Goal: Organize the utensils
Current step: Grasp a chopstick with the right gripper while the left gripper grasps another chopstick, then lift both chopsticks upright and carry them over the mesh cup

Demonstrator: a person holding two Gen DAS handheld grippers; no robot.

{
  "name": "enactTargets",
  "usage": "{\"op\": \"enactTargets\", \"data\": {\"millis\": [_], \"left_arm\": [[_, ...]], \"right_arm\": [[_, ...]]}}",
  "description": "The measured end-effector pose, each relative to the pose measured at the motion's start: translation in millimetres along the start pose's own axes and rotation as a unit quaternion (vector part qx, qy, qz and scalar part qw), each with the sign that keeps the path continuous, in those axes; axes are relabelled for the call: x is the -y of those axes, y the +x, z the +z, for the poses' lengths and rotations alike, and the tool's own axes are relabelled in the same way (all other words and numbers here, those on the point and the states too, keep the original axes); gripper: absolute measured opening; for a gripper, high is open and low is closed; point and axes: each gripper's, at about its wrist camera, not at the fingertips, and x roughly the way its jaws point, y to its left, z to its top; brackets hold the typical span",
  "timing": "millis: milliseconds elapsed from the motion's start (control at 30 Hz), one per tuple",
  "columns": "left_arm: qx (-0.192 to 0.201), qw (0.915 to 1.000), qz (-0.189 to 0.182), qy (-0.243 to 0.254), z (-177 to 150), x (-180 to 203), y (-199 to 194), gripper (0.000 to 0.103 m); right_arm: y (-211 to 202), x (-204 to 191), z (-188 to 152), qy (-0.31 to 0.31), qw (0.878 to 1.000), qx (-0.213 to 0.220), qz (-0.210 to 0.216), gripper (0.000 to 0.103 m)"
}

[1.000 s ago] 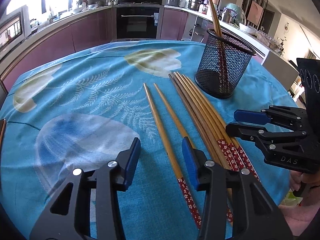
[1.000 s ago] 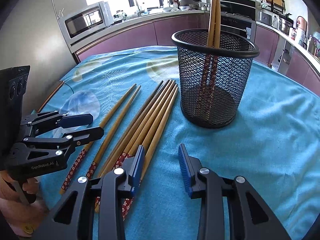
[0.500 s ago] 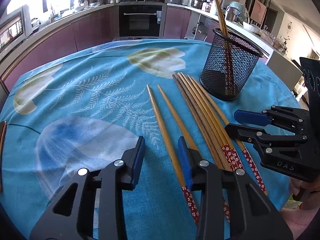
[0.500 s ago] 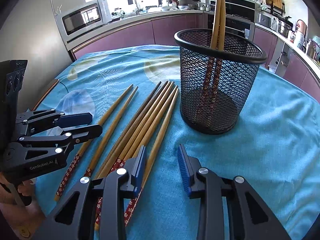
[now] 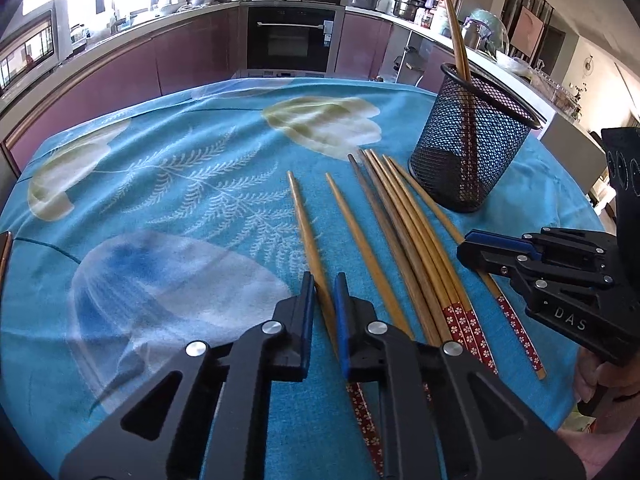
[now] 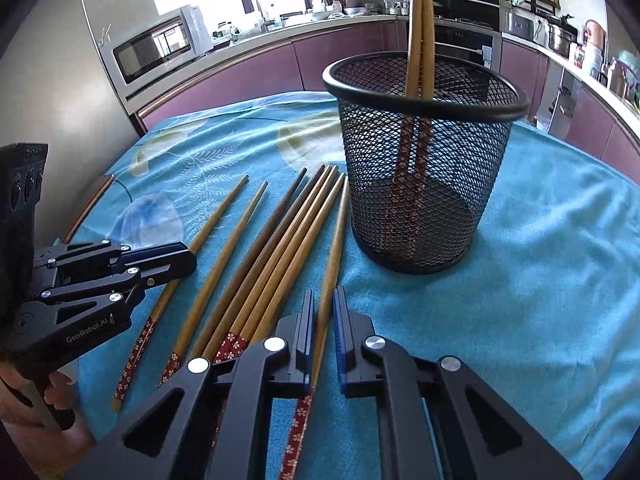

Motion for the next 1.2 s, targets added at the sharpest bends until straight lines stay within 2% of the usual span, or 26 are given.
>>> {"op": "enactTargets", "data": {"millis": [167,400,733,1200], "left_arm": [[0.000,1.0000,-0.003,-0.008,-1,-1,-1,0.008],[0.000,0.9999,-0.001,-0.010,-2,-2,-2,0.008],[0.005,0.9998,-0.013,-0.014,-2,-4,-8,0.008],[-0.003,0.9991,-0.039,0.018,-7,8,-4,0.008]], "right_arm": [[-1,5,-2,0.015,1.000,0.000,0.012,0.006],[-4,5,-3,0.013,1.000,0.000,0.012,0.006],[-13,4,-5,0.009,0.999,0.008,0.037,0.006],[-5,0,-6,-0.002,0.999,-0.010,0.046,0.006]]}}
